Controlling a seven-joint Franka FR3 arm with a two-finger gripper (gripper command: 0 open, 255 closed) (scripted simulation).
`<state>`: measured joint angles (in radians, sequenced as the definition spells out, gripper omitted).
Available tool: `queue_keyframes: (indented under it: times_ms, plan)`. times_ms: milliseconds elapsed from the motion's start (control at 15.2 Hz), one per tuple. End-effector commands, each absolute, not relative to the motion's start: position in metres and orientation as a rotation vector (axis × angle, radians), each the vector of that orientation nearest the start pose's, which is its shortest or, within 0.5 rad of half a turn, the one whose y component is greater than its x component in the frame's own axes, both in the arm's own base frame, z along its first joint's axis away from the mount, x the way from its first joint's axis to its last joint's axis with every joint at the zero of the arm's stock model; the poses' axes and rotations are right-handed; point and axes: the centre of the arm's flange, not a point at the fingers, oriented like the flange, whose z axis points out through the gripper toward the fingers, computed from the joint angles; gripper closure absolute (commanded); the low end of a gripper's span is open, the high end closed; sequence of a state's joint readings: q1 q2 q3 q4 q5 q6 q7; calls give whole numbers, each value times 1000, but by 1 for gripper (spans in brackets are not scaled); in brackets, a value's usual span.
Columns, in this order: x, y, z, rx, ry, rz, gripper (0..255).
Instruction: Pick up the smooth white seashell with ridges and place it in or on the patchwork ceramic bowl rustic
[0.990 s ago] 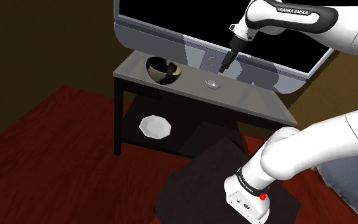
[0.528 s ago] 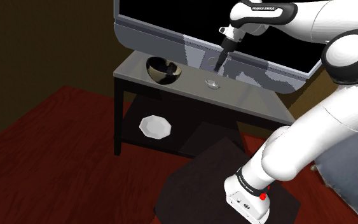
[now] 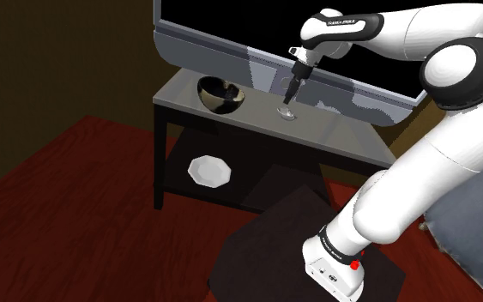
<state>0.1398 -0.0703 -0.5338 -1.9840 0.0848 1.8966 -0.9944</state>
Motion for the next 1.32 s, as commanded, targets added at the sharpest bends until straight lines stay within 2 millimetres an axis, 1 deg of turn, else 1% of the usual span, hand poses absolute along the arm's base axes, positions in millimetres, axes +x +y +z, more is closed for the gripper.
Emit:
queue_keyframes:
  times_ms: [0,396,462,1056,1122,1254]
  plan:
    - [496,-204,485,-2910,-859,-81,0]
    - [496,-204,485,-2910,-859,-81,0]
    - [496,-204,485,-2910,-859,-81,255]
    - [496,-204,485,-2910,-859,-81,255]
    - [496,-204,485,-2910,-859,-81,0]
    - [469,-185,492,-2894,-1052,-131,0]
